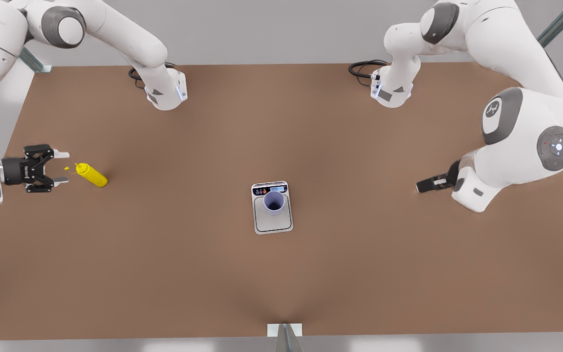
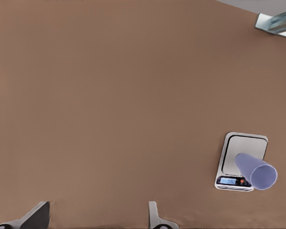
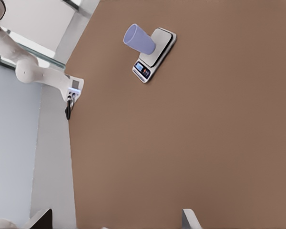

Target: Move cup to the weight, pick up sauce bottle, pour sauce

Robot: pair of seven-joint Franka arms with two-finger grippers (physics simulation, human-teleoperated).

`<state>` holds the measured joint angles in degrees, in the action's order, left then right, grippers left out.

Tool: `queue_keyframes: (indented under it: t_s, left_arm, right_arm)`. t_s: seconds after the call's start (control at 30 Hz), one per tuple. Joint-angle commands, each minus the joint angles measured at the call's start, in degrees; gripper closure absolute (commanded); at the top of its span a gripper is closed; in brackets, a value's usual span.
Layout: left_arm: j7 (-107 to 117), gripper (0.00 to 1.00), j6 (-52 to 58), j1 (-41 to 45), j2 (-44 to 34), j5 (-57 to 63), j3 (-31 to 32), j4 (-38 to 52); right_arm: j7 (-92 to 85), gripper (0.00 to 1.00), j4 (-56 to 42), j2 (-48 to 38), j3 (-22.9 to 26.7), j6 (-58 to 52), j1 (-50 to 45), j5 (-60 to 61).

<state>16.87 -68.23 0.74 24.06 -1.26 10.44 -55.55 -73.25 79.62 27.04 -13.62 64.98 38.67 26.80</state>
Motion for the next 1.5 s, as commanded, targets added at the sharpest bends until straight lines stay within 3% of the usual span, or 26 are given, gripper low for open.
queue_keyframes:
  t_s: [0.0,0.03,0.07,0.13,0.17,0.37,0.6,0.83,1.47]
  left_arm:
    - [-1.05,0.00,0.82,-0.03,-0.59,9.17,-0.06,0.00]
    - [-4.28,0.00,2.05,-0.12,-6.90,10.41,-0.15,-1.92]
    - [-9.05,0.00,-2.31,0.05,-15.60,10.05,-2.96,-14.46]
    - [-8.79,0.00,-18.75,0.40,-21.77,6.98,-5.16,-32.41]
    - [-8.96,0.00,-21.93,-0.03,-22.12,5.75,-5.25,-34.62]
    - [-8.96,0.00,-22.03,-0.03,-20.19,5.31,-5.25,-34.63]
    - [-8.79,0.00,-21.68,0.05,-19.22,5.39,-5.25,-34.71]
    - [-8.70,0.00,-21.41,0.23,-18.70,5.40,-5.16,-34.71]
    - [-8.79,0.00,-21.59,0.14,-16.76,5.48,-5.16,-34.71]
  right_arm:
    - [-0.66,0.00,-0.08,0.03,0.00,0.06,0.00,0.01]
    - [-3.48,0.00,-2.01,1.26,0.08,0.41,0.87,0.09]
    - [-6.72,0.00,-3.59,2.32,0.08,1.20,1.14,0.01]
    - [-13.93,0.00,-3.60,2.50,0.08,3.40,2.19,1.41]
    - [-16.91,0.00,-3.51,2.67,0.08,4.10,2.37,2.28]
    - [-32.13,0.00,-3.51,11.55,0.17,4.46,7.03,7.74]
    - [-41.80,0.00,-2.37,11.64,0.17,4.63,11.60,7.30]
    - [-49.71,0.00,4.75,10.41,0.08,4.63,20.74,6.33]
    - [-54.98,0.00,11.08,12.78,0.00,10.78,22.85,7.04]
